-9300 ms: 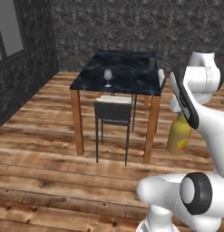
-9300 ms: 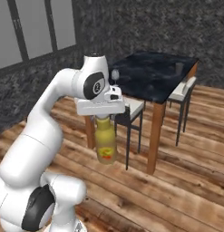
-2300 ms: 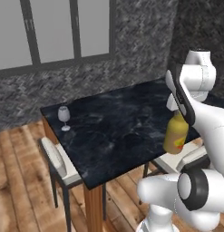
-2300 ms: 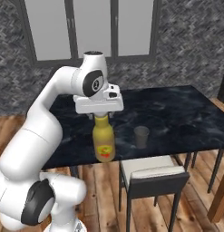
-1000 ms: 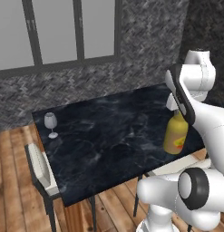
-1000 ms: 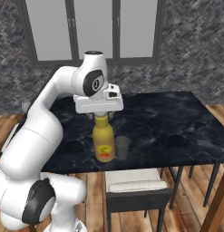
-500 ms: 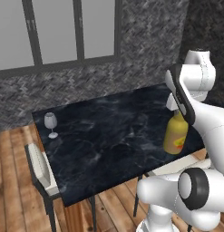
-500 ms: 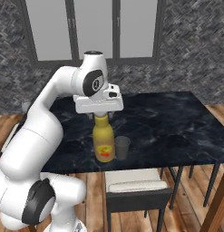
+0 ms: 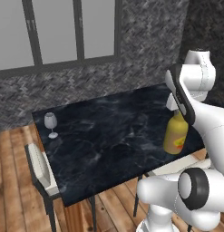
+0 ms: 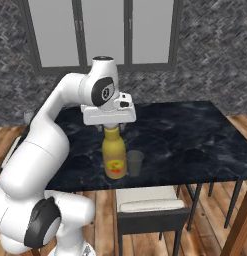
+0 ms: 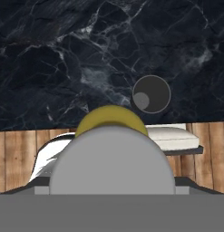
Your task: There is a wine glass and glass cup on the dining counter. Place the wine bottle next to the wine glass and the juice bottle next to the glass cup.
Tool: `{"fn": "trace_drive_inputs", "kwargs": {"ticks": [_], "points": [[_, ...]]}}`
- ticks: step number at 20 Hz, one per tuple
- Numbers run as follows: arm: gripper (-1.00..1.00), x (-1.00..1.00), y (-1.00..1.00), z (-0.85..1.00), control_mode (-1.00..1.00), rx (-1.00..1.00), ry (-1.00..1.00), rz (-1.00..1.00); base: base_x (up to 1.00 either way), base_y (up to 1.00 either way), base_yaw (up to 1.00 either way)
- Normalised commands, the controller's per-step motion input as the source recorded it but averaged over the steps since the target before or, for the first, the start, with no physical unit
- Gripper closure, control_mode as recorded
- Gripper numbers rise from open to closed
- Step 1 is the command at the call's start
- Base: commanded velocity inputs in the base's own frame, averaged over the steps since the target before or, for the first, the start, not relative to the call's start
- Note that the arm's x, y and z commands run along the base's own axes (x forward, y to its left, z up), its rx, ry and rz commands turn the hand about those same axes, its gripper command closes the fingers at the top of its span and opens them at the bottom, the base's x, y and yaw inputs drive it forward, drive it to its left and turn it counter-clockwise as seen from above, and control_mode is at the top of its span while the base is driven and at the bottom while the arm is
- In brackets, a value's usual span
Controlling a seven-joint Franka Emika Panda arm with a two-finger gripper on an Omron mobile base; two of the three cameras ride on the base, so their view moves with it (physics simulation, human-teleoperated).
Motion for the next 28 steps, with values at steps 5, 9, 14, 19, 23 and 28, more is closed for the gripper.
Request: {"fn": "trace_drive_inputs", "kwargs": {"ticks": [5,9,14,19,23,28], "points": [[1.00,0.00,0.00,0.00,1.00,0.00,0.00,0.00,0.01,0.00,0.00],[1.00,0.07,0.04,0.00,-1.00,0.01,0.00,0.00,0.05,0.01,0.00],[1.00,0.23,0.20,0.06,-1.00,0.01,0.00,0.00,0.00,0.00,0.00],[1.00,0.25,0.32,0.08,-1.00,0.00,0.00,0.00,0.00,0.00,0.00],[1.00,0.22,0.29,0.00,-1.00,0.00,0.00,0.00,0.00,0.00,0.00],[1.00,0.24,0.14,-0.13,-1.00,0.00,0.00,-0.03,0.00,0.00,0.00]]}}
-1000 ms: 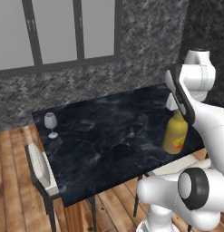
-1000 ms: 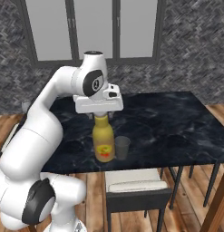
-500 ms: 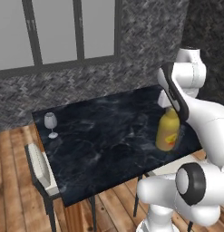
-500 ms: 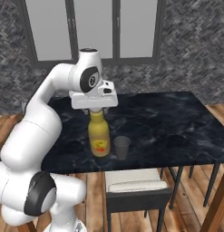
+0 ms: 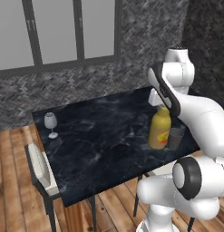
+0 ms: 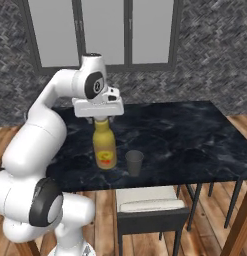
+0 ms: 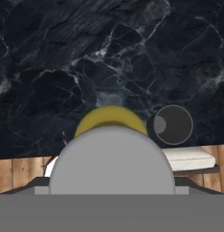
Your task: There is a wine glass and glass cup on the dining counter. Place the wine bottle next to the wine glass and the juice bottle next to the glass cup.
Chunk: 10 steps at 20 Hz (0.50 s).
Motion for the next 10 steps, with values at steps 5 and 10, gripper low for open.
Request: {"fn": "trace_drive_inputs", "kwargs": {"ticks": [5,10], "points": [[1.00,0.26,0.00,-0.24,-1.00,0.00,0.00,-0.01,0.00,0.00,0.00],[1.00,0.26,0.00,-0.26,-1.00,0.00,0.00,0.00,0.00,0.00,0.00]]}}
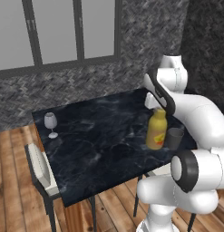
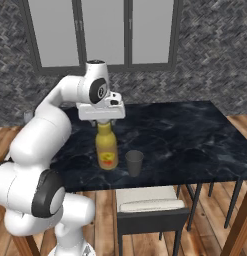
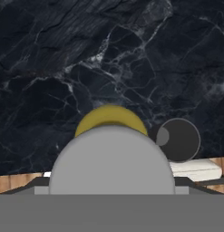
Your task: There is a wine glass and glass cup on the dining counter. Place the wine bottle next to the wine glass and the juice bottle next to the glass cup.
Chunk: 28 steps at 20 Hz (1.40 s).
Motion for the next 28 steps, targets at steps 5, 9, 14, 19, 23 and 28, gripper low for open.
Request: {"fn": "trace_drive_inputs", "kwargs": {"ticks": [5,9,14,19,23,28], "points": [[1.00,0.28,0.00,-0.21,-1.00,0.00,0.00,0.00,0.00,0.00,0.00],[1.00,0.14,-0.03,-0.21,-1.00,0.00,0.00,0.00,0.00,0.00,0.00],[1.00,0.02,-0.14,-0.19,-1.00,0.00,0.00,0.00,0.00,0.00,0.00],[1.00,0.00,-0.15,-0.20,-1.00,0.00,0.00,0.00,0.00,0.00,0.00],[1.00,0.00,-0.05,-0.26,-1.00,0.00,0.00,0.00,0.00,0.00,0.00],[1.00,0.00,0.00,-0.26,-1.00,0.00,0.00,0.00,0.00,0.00,0.00]]}}
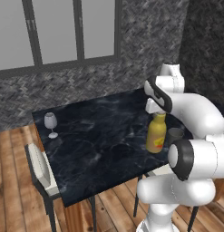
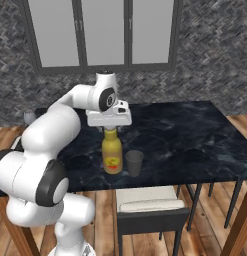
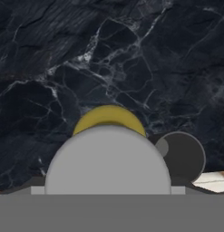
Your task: There is a wine glass and glass cup on the dining counter. Place the wine bottle next to the wine glass and the juice bottle next to the glass cup.
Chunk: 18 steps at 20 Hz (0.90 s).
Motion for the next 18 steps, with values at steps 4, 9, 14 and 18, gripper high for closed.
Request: {"fn": "trace_drive_inputs", "kwargs": {"ticks": [4,9,14,18], "points": [[1.00,0.00,0.00,-0.29,-1.00,0.00,0.00,-0.01,0.00,0.00,0.00],[-1.00,-0.06,0.00,-0.32,-1.00,0.00,0.00,-0.02,0.00,0.00,0.00],[-1.00,-0.14,0.00,-0.33,-1.00,0.00,0.00,-0.02,0.00,0.00,0.00],[-1.00,-0.11,0.00,-0.21,-1.00,0.00,0.00,-0.02,0.00,0.00,0.00]]}}
